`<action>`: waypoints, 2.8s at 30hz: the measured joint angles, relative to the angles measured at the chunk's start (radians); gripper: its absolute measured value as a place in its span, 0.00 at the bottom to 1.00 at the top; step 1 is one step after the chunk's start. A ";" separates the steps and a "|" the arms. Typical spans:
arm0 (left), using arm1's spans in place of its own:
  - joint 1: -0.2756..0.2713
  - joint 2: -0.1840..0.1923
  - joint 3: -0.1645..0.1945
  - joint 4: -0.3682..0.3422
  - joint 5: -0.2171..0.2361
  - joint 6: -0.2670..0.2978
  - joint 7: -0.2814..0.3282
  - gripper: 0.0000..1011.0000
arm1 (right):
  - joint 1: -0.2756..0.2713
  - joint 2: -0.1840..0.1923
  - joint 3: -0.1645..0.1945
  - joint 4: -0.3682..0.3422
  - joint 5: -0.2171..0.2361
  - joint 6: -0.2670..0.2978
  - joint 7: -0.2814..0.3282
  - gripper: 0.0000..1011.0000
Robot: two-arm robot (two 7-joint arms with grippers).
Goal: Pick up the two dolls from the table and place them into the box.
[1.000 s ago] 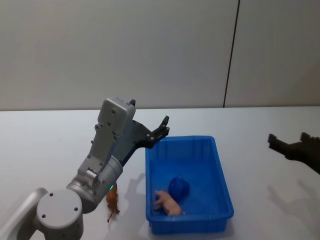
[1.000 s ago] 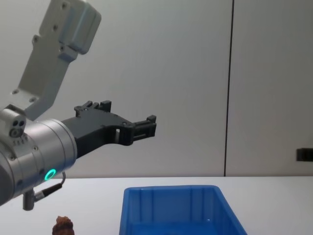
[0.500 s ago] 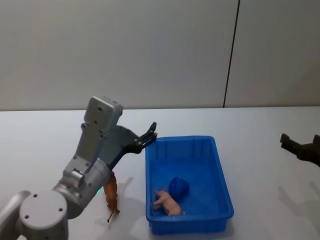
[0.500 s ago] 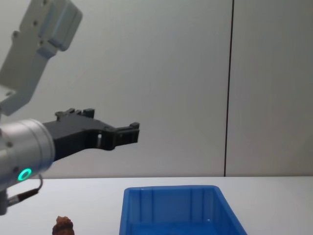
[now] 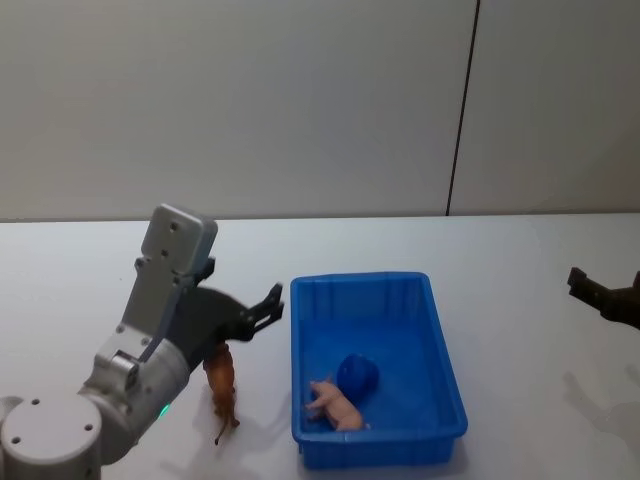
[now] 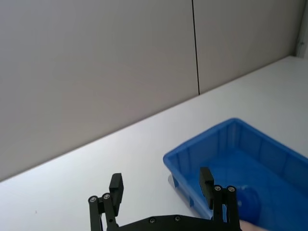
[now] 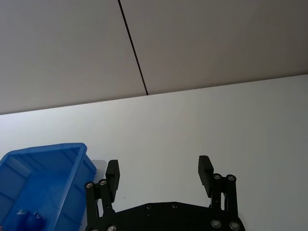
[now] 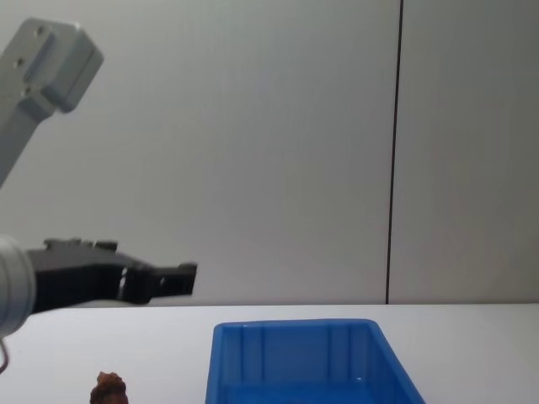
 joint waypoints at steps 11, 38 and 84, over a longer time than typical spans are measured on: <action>0.035 0.032 -0.023 -0.042 -0.076 0.165 0.044 0.99 | -0.002 0.001 0.002 -0.001 0.005 -0.001 -0.004 0.99; 0.036 -0.025 -0.042 0.022 -0.197 0.377 0.120 0.99 | -0.003 0.002 0.004 -0.002 0.008 -0.001 -0.006 0.99; -0.110 -0.165 -0.037 0.253 -0.117 0.451 0.094 0.99 | -0.003 0.002 0.004 -0.001 0.008 -0.001 -0.006 0.99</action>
